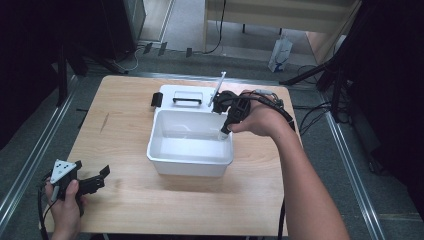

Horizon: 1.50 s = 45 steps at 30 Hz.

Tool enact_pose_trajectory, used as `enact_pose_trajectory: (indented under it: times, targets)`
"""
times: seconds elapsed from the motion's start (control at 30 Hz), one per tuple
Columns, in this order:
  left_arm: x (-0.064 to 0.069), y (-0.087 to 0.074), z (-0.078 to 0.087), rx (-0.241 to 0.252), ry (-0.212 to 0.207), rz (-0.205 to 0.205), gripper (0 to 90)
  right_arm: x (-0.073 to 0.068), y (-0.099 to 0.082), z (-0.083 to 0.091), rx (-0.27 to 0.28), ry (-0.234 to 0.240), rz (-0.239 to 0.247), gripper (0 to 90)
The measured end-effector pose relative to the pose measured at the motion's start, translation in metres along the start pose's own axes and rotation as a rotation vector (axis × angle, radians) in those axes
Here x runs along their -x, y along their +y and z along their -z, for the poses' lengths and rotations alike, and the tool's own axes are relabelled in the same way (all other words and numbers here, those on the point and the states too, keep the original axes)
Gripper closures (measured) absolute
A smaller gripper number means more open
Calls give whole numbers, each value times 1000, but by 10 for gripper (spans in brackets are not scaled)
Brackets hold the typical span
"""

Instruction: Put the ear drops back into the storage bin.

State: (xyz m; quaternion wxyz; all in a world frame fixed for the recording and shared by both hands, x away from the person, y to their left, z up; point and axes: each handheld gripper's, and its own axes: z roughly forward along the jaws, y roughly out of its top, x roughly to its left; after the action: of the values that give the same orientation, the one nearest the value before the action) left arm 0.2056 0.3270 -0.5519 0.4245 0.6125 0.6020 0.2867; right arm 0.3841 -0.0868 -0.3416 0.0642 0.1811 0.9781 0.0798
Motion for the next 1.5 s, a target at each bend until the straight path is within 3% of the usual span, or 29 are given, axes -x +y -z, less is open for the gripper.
enact_pose_trajectory:
  times: [0.77,1.07,1.5]
  targets:
    - [0,0,0,2,-1,2,3,-2,-7,-42,-21,3,111,718]
    - [0,0,0,0,-3,2,3,-8,-6,-58,-46,-14,193,717]
    - [0,0,0,-1,-5,-3,3,-9,-6,-82,-76,-8,218,714]
